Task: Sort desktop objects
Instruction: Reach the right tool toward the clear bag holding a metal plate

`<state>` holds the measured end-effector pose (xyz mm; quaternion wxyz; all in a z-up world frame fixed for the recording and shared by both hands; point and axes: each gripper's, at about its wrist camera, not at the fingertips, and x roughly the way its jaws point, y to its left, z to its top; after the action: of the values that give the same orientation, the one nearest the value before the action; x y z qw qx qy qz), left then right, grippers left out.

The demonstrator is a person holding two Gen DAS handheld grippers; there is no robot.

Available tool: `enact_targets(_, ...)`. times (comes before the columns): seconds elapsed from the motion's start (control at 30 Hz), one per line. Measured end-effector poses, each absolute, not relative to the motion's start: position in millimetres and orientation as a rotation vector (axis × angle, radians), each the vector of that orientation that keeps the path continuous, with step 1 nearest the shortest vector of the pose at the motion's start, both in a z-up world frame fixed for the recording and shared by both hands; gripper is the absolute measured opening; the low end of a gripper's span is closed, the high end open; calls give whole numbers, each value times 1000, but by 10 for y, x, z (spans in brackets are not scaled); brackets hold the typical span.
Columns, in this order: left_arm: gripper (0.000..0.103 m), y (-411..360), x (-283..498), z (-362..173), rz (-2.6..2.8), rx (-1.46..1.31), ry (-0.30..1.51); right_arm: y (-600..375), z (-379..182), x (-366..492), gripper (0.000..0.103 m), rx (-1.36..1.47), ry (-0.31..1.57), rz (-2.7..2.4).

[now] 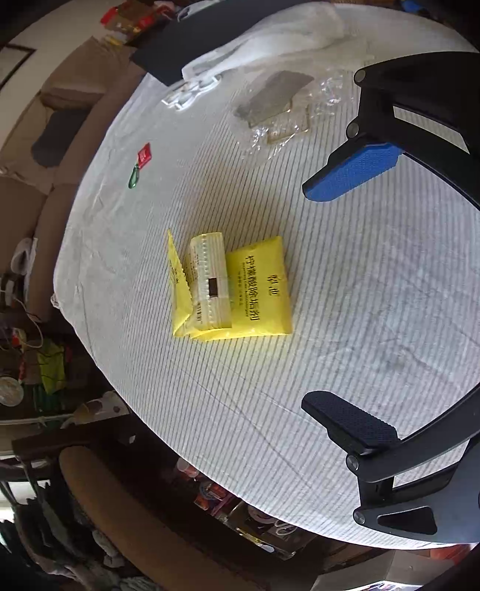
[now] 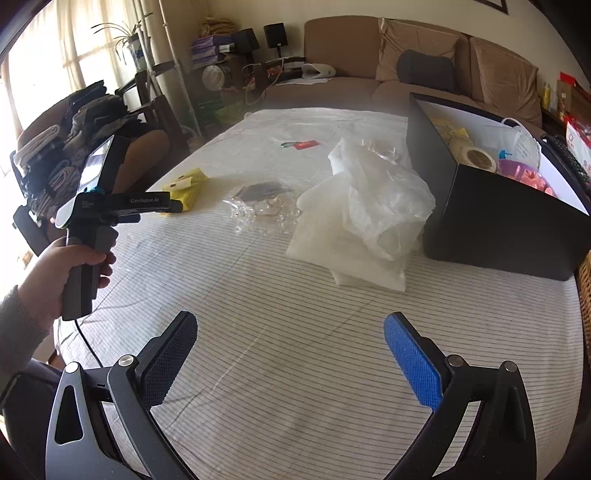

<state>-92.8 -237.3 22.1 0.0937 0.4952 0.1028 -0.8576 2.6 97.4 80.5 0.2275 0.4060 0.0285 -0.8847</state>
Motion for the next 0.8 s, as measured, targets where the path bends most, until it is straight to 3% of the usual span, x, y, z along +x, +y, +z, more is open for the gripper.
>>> enact_targets(0.37, 103, -2363, -1122, 230, -2555, 1460, 354, 915, 779, -277, 103, 1025, -40, -2420)
enact_targets(0.6, 103, -2380, -1108, 454, -2613, 1415, 420, 245, 887, -750, 103, 950, 66, -2316)
enact_targets(0.8, 103, -2599, -1119, 439, -2575, 1421, 507, -400, 645, -1425, 103, 1029, 207, -2216)
